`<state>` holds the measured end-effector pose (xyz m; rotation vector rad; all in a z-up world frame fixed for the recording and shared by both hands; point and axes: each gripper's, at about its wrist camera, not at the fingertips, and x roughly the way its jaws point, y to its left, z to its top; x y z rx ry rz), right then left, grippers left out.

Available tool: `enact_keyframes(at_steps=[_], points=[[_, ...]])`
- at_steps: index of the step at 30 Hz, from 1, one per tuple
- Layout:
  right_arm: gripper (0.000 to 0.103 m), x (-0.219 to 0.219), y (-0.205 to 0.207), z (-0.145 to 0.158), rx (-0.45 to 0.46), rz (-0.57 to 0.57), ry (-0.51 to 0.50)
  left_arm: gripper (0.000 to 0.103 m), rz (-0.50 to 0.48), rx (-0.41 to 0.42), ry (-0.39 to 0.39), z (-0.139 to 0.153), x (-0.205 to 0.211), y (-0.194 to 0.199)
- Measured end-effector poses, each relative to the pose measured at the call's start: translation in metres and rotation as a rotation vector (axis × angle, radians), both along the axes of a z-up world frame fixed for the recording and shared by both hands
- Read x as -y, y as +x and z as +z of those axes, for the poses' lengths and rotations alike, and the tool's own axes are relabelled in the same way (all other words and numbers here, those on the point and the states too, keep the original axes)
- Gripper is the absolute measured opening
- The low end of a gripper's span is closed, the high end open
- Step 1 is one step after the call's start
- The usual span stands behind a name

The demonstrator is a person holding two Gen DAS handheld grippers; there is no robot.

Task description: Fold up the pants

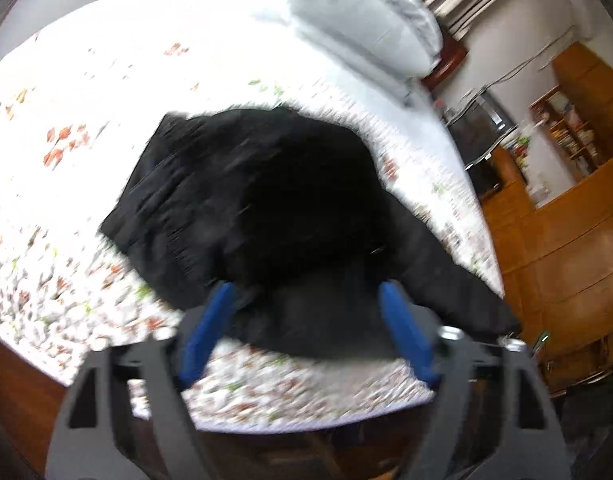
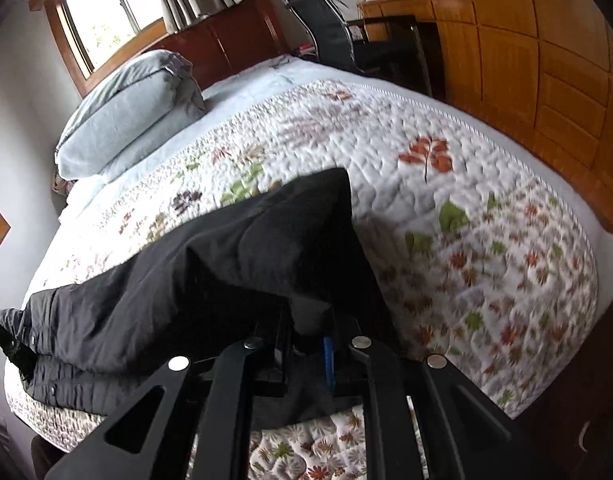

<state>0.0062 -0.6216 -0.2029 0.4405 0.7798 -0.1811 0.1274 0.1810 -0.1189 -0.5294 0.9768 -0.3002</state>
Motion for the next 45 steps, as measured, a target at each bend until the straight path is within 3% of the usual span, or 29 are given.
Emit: enact_keyframes(at_steps=[3,5,7,11,13,20,22,24,26,27,28,30,33,38,45], points=[[0.022,-0.002,-0.005,-0.004,-0.012,-0.011,-0.004,0.098,0.0,0.048,0.0,0.023,0.039,0.021],[0.045,-0.004,-0.012,-0.002,-0.013,-0.035,-0.017,0.1,0.021,0.015,0.03,0.024,0.058,0.037],[0.057,-0.006,-0.018,0.002,-0.018,-0.047,-0.044,0.1,0.037,-0.002,0.039,0.018,0.074,0.052],[0.058,-0.012,-0.031,0.012,-0.036,-0.046,-0.084,0.1,0.108,-0.042,0.035,0.005,0.093,0.081],[0.063,-0.012,-0.04,0.016,-0.035,-0.054,-0.091,0.1,0.143,-0.074,0.06,-0.004,0.097,0.1],[0.064,-0.014,-0.065,0.031,-0.014,-0.066,-0.081,0.098,0.221,-0.248,0.038,-0.045,0.09,0.14],[0.064,-0.017,-0.068,0.036,0.007,-0.054,-0.06,0.086,0.256,-0.256,0.037,-0.049,0.086,0.141],[0.065,-0.023,-0.069,0.041,0.027,-0.042,-0.047,0.048,0.252,-0.268,0.029,-0.052,0.083,0.143],[0.065,-0.03,-0.067,0.048,0.05,-0.019,-0.034,0.026,0.21,-0.278,-0.019,-0.057,0.082,0.146],[0.065,-0.034,-0.065,0.05,0.059,-0.008,-0.029,0.018,0.207,-0.275,-0.033,-0.058,0.082,0.145],[0.065,-0.037,-0.064,0.052,0.068,0.001,-0.024,0.017,0.208,-0.27,-0.033,-0.059,0.082,0.144],[0.068,-0.049,-0.059,0.059,0.092,0.039,-0.005,0.009,0.202,-0.237,-0.035,-0.058,0.082,0.142],[0.07,-0.069,-0.049,0.065,0.103,0.103,-0.004,0.005,0.177,-0.149,-0.038,-0.047,0.086,0.135],[0.07,-0.108,-0.03,0.068,0.106,0.224,-0.005,0.004,0.077,0.077,0.129,-0.011,0.112,0.117],[0.07,-0.149,-0.011,0.052,0.072,0.342,0.041,0.004,-0.013,0.218,0.191,-0.01,0.124,0.065]])
